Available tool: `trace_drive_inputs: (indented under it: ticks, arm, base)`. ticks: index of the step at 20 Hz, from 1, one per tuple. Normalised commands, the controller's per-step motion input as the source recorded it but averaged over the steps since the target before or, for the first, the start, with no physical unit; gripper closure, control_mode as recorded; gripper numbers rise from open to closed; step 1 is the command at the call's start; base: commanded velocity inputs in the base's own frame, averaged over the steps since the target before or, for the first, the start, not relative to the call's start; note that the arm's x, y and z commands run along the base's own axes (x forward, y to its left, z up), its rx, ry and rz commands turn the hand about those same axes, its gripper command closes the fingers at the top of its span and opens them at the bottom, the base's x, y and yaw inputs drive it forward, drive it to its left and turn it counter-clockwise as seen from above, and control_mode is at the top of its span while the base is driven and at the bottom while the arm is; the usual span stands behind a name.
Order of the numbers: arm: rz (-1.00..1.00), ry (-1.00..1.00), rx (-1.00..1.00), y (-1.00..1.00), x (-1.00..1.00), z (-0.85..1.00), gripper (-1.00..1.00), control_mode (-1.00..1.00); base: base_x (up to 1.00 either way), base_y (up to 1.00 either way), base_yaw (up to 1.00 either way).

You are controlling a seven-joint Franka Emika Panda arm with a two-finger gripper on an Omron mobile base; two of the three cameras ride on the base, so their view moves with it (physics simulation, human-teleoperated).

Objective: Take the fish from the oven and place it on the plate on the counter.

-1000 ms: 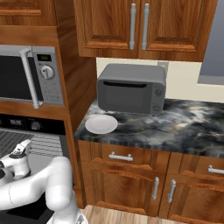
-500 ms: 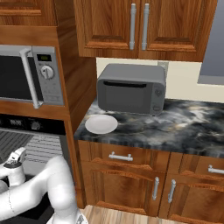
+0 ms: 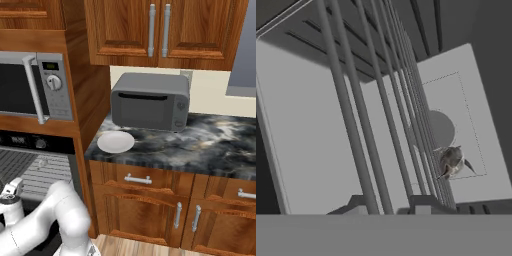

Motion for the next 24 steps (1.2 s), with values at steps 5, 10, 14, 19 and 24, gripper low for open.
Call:
trace_drive_inputs:
  ticks: [5, 10, 14, 19, 24]
  arm:
    - [0.08, 0.00, 0.00, 0.00, -0.86, -0.32, 1.00, -1.00]
    - [0.08, 0.00, 0.00, 0.00, -0.81, -0.22, 1.00, -1.00]
    - [0.07, 0.00, 0.00, 0.00, -0.80, 0.00, 1.00, -1.00]
    - [0.07, 0.00, 0.00, 0.00, -0.79, 0.00, 1.00, -1.00]
    - [0.09, 0.01, 0.00, 0.00, -0.69, 0.16, 1.00, -1.00]
  base:
    - [0.00, 0.00, 0.00]
    - [0.00, 0.00, 0.00]
    - [0.00, 0.00, 0.00]
    - [0.00, 0.00, 0.00]
    - [0.00, 0.00, 0.00]
